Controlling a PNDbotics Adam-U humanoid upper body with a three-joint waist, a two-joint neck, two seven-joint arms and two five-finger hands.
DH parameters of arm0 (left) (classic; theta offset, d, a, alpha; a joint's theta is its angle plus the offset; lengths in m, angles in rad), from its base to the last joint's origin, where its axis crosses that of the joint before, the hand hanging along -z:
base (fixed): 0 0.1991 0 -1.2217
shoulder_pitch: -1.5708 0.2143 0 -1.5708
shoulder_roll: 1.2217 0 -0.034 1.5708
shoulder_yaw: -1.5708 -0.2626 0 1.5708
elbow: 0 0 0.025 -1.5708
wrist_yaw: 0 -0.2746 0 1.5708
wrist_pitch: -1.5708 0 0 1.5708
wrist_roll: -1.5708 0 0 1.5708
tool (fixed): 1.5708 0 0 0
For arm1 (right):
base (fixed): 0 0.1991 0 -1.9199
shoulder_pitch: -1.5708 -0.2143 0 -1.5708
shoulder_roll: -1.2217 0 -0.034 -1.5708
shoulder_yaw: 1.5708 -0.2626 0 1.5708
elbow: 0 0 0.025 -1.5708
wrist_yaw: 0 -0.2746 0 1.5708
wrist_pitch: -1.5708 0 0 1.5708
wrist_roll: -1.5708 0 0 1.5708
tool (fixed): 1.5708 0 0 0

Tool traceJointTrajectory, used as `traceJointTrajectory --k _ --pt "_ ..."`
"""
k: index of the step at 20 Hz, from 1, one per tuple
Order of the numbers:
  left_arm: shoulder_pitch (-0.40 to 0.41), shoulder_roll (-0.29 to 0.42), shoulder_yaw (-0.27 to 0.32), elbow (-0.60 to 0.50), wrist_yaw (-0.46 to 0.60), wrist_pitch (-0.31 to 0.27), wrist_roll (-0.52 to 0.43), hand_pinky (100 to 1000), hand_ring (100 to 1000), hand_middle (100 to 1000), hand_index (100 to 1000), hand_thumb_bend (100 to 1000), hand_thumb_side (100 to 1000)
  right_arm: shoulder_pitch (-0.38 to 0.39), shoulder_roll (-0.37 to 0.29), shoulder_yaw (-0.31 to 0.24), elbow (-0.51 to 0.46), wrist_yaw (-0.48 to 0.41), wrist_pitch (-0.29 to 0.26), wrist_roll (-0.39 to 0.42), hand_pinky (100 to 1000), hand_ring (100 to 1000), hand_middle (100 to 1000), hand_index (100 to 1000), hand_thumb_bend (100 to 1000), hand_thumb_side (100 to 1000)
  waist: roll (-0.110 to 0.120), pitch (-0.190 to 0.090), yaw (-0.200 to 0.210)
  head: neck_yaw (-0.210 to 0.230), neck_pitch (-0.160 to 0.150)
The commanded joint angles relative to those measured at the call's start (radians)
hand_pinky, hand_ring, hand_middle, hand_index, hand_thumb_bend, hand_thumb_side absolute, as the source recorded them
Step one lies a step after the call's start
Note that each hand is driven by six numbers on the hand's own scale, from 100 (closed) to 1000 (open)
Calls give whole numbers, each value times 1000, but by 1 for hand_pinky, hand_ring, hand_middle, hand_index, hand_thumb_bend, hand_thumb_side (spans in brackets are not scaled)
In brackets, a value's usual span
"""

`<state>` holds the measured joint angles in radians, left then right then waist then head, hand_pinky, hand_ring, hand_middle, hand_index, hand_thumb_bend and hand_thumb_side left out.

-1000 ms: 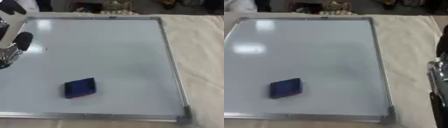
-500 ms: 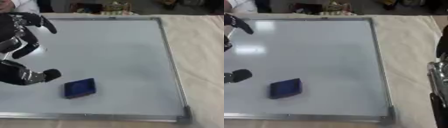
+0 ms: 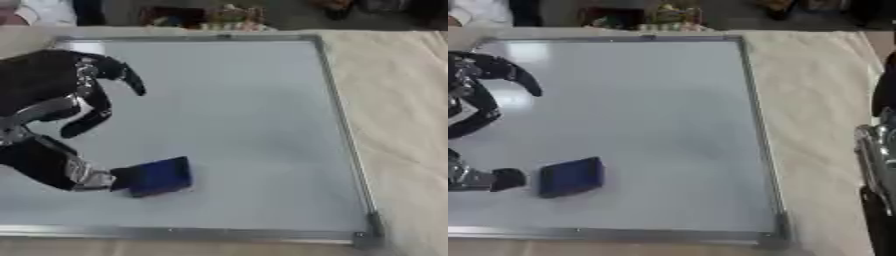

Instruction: Wipe the whiteboard clean with a brush.

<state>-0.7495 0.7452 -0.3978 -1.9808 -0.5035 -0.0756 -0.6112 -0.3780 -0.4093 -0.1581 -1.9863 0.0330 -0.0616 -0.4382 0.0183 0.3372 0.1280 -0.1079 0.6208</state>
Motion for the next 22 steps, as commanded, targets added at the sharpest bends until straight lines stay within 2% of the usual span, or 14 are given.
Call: traceJointTrajectory --k 1,5,9,14,22 --pt "-19 1 -20 19 0 28 -38 786 834 747 142 457 551 -6 -21 -1 -14 -5 -1 4 875 878 718 875 100 1000 2 -24 -2 3 -12" --pt "-24 -17 -48 64 4 55 -67 788 840 757 147 408 523 -3 -20 -2 -14 -5 0 4 876 879 717 875 100 1000 3 -23 -3 2 -11" --pt "-32 -43 -76 127 0 96 -72 775 827 750 132 401 501 -1 -20 -2 -14 -5 0 5 876 879 717 875 100 1000 3 -23 -2 -2 -8" --pt "-41 -79 -120 207 -15 136 -48 766 823 757 115 456 519 -1 -19 0 -14 -7 1 9 877 879 716 876 100 1000 5 -22 -1 -1 -6" --pt "-35 -118 -159 282 -68 122 -43 793 854 783 128 583 563 -2 -15 0 -14 -9 1 14 878 878 714 877 100 1000 4 -17 -1 -3 -6"
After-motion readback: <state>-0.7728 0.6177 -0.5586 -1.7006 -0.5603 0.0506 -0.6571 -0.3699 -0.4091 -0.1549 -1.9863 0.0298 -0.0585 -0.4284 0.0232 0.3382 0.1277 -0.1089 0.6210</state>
